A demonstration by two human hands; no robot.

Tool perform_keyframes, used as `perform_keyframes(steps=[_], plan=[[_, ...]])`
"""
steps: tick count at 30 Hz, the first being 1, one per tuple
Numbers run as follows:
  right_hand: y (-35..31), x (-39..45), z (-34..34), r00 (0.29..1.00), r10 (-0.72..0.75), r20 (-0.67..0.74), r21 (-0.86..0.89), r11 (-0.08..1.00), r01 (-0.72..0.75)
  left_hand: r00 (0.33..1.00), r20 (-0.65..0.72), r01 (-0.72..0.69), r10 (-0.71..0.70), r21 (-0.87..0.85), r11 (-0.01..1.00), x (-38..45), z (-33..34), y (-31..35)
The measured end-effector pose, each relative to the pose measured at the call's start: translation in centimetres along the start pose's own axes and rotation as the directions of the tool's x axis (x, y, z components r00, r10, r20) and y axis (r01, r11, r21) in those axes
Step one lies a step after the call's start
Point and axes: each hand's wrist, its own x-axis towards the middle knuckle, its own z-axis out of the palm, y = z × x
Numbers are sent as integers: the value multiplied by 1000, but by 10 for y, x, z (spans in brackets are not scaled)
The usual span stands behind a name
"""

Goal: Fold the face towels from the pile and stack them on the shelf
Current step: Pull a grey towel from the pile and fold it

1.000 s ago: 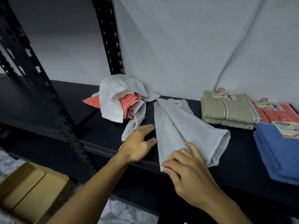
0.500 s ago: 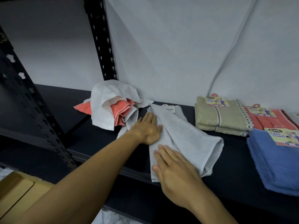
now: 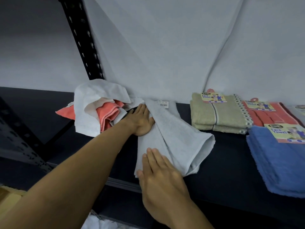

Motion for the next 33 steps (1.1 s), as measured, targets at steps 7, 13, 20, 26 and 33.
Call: perform_keyframes(steps=[7, 13, 20, 26, 33], plan=[[0, -20, 5, 986, -88, -144, -103, 992, 73, 999, -47, -6, 7, 15, 1000, -3, -2, 2], [26, -27, -52, 801, 243, -547, 191, 968, -163, 972, -210, 5, 109, 479, 878, -28, -28, 21], [42, 3, -72, 729, 683, -34, 277, 708, -650, 933, -359, 6, 6, 33, 999, -122, -15, 54], [43, 12, -80, 761, 648, 15, 275, 730, -626, 985, -169, 9, -25, -97, 995, -144, 24, 59], [61, 5, -82, 757, 637, -146, 197, 769, -608, 998, -52, 26, -31, -86, 996, -146, 23, 61]])
